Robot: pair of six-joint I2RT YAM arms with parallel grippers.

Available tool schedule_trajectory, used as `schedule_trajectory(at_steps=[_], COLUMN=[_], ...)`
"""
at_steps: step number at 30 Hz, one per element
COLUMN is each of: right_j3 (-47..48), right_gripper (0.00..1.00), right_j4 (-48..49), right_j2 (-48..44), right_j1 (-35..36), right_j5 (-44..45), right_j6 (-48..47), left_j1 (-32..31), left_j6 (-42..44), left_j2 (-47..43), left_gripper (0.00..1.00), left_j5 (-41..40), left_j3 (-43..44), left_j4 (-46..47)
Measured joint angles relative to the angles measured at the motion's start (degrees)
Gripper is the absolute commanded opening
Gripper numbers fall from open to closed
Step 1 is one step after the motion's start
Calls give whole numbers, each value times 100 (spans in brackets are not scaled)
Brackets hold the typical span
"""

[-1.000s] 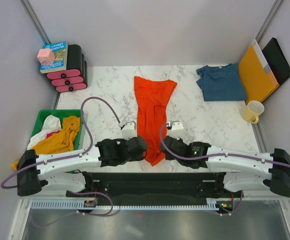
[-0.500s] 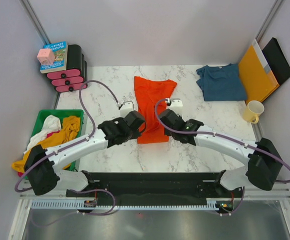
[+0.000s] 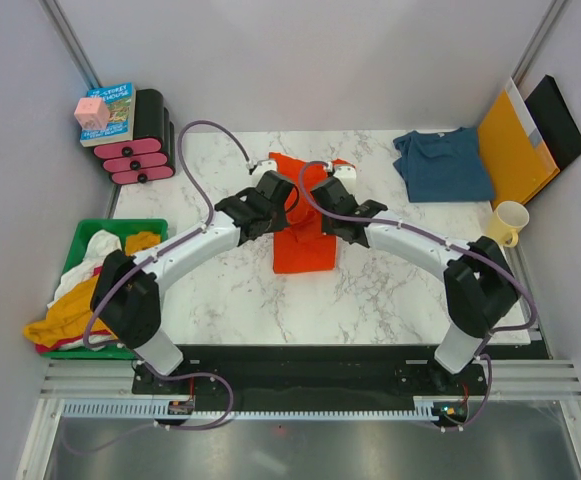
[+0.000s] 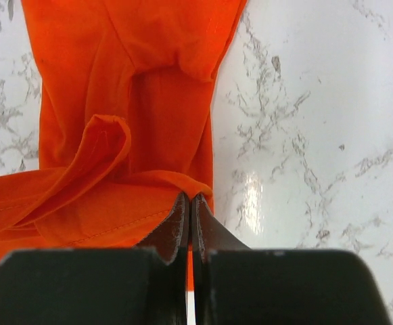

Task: Fold and stack the t-shirts
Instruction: Fold the tshirt

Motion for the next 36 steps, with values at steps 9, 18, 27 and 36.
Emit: schedule_trajectory(at_steps=[9,18,27,36], right_j3=[549,988,1528,804], right_gripper=[0,0,56,18], right_j4=[179,232,282,487], right_j2=[1038,1799,1978,866], right_j1=[-544,-656,-695,-470], right_j5=[-313,-514,-507,-413], right_j6=[-83,-92,-177,-223], left_j1=[476,831,890,881], left_j6=[188,337,651,584], left_j2=[1027,1867,2177,1617], left_gripper=[2,2,47,34], left_j5=[341,616,629,638], left_j3=[466,896,1637,1331], left_j4=[199,240,236,339])
